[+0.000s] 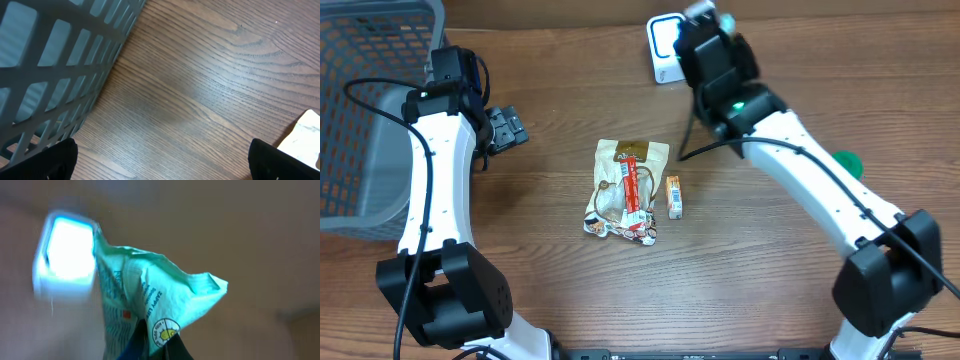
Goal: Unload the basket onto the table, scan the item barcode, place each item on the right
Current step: 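Carry the teal packet right and release it beside the jar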
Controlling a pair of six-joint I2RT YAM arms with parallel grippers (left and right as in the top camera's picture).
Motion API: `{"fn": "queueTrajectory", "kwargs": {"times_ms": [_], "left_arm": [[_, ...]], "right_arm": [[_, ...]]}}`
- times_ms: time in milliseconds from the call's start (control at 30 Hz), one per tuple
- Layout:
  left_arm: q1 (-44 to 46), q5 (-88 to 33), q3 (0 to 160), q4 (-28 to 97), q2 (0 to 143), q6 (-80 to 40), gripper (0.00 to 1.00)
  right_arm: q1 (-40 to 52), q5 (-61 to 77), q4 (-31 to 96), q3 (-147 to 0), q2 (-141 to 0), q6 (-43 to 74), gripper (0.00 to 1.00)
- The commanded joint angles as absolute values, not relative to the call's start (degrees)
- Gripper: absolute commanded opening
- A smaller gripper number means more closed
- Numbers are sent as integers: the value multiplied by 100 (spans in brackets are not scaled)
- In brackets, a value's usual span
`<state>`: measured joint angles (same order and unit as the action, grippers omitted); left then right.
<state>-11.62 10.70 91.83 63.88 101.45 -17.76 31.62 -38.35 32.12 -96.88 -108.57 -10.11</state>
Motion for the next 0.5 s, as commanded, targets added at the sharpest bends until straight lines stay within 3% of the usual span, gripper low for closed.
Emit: {"fn": "queueTrajectory", "kwargs": {"times_ms": [0, 167, 467], "left_arm": [[-1122, 1048, 9273, 6383, 9996, -1671, 100], [-1122, 1048, 9273, 6383, 9996, -1671, 100], [-1122, 1048, 9273, 6383, 9996, -1671, 100]], "right_arm": [[2757, -2526, 4635, -9673, -10847, 657, 3], [2093, -825, 5800, -9391, -10884, 882, 4], [1251, -738, 6018, -8617, -10912, 867, 4]]}}
